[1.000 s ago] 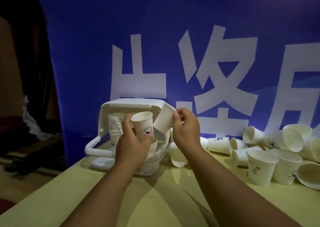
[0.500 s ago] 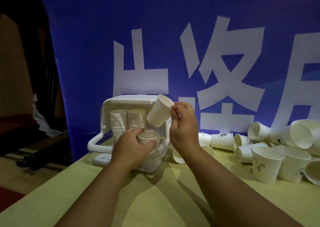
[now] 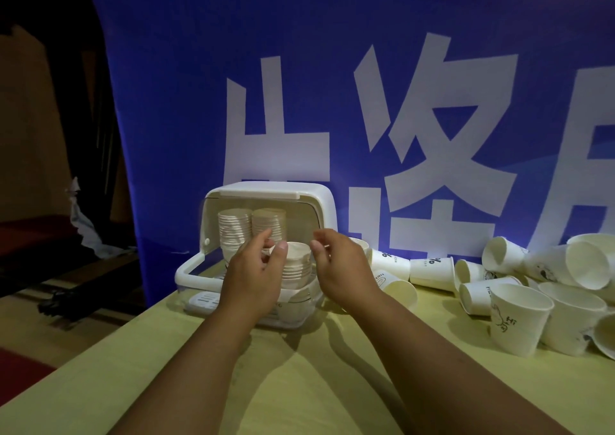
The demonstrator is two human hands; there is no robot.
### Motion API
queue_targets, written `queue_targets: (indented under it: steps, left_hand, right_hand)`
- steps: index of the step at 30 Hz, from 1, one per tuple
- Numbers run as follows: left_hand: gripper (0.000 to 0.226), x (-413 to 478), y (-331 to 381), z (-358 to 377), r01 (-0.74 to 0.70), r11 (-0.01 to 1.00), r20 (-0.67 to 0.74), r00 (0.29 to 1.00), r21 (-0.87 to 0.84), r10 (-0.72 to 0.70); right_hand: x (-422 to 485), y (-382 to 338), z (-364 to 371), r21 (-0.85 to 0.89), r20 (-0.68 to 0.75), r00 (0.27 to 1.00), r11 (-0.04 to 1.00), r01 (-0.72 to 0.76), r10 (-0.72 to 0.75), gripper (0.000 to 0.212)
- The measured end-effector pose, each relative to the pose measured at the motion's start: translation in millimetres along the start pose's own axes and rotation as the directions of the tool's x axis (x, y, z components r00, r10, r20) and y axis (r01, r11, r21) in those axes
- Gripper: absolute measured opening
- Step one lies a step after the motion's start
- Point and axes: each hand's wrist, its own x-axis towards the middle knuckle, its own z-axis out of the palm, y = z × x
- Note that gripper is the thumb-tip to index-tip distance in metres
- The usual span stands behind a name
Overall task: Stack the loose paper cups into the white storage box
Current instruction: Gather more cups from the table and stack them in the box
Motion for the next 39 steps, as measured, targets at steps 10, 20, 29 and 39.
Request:
queue_targets:
  steps: [10, 20, 29, 39]
  left_hand:
    - [0.036, 3.4, -1.9, 2.0, 0.037, 0.993, 0.002, 0.999, 0.113, -0.037]
    - [0.008, -2.2, 14.0, 3.3, -0.173, 0.948, -0.126, 0.969, 0.266, 0.212]
    - [0.019, -44.7, 55.6, 55.9, -0.297, 0.926, 0.228, 0.943, 0.236, 0.244]
    - [0.035, -61.0, 30.0, 104.8, -0.189, 0.894, 0.483, 0.875, 0.406, -0.034]
  right_hand:
    - [-8.3, 12.3, 13.2, 0.01, 0.036, 0.999, 0.999, -0.035, 0.034, 0.03]
    - [-15.0, 14.4, -3.7, -0.046, 0.015, 0.995, 0.994, -0.099, 0.1, 0.024]
    - [-34.2, 50.9, -61.5, -0.241, -0.086, 0.978, 0.949, -0.205, 0.19, 0.017]
    - [-54.5, 107.7, -77.1, -0.385, -0.105, 0.956, 0.875, -0.294, 0.275, 0.037]
